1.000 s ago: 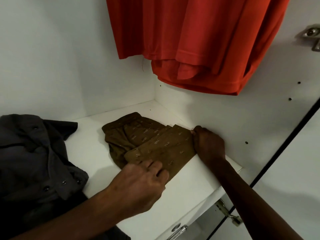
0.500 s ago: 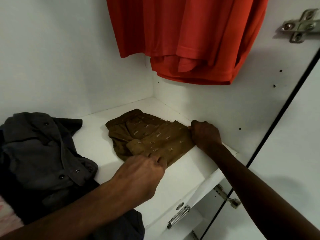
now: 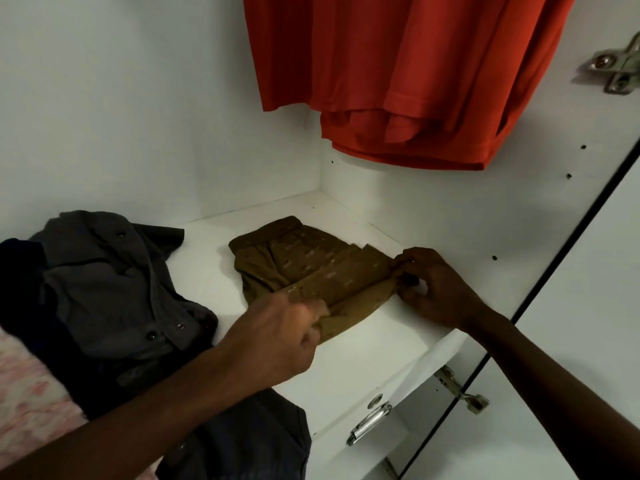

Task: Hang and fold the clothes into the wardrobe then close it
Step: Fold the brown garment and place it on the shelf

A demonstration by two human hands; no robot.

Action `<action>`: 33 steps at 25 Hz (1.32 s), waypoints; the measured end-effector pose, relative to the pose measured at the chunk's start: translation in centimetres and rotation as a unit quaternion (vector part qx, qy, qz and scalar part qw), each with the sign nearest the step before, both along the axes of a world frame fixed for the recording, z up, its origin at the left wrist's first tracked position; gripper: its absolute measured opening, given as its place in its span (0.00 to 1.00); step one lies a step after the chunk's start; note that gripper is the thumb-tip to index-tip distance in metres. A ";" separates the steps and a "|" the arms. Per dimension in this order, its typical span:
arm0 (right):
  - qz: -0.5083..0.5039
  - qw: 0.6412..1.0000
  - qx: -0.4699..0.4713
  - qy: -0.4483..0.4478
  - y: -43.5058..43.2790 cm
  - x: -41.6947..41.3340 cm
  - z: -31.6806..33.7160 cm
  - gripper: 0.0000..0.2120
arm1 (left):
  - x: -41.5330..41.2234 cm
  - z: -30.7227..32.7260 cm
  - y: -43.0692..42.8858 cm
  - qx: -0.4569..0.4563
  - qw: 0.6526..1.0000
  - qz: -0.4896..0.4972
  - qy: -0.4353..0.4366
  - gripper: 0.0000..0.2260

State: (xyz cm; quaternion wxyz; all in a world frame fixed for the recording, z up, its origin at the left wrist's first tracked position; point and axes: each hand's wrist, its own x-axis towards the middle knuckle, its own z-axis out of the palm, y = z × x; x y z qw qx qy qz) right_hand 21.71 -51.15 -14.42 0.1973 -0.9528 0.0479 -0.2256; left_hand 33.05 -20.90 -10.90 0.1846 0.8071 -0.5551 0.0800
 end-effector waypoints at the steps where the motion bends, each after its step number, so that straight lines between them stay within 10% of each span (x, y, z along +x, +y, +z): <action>1: 0.003 0.998 0.043 -0.037 0.6 -0.2 0.7 0.15 | 0.1 1.2 0.7 -0.023 0.996 0.006 0.086 0.12; 7: 0.029 0.926 0.349 -0.141 4.1 3.6 8.4 0.03 | 5.0 6.8 3.0 -0.284 0.857 0.135 0.409 0.21; 13: -0.134 0.976 0.165 -0.051 7.9 14.4 7.9 0.15 | 12.6 2.0 2.8 -0.291 0.755 0.267 0.524 0.12; 19: 0.012 0.999 0.033 0.009 10.6 12.3 3.5 0.19 | 10.9 1.9 1.8 -0.366 0.909 0.157 0.122 0.15; 23: -0.002 0.996 -0.040 0.082 10.2 12.1 -0.1 0.27 | 7.0 0.5 -1.5 -0.094 0.993 0.060 0.036 0.32; 27: -0.042 0.987 -0.064 0.139 9.5 11.0 -0.9 0.36 | 9.7 -2.8 0.0 0.161 0.981 0.102 0.023 0.53; 33: 0.105 0.967 -0.226 0.061 9.8 10.0 -0.8 0.33 | 15.1 -0.1 0.7 0.176 0.974 0.107 -0.090 0.56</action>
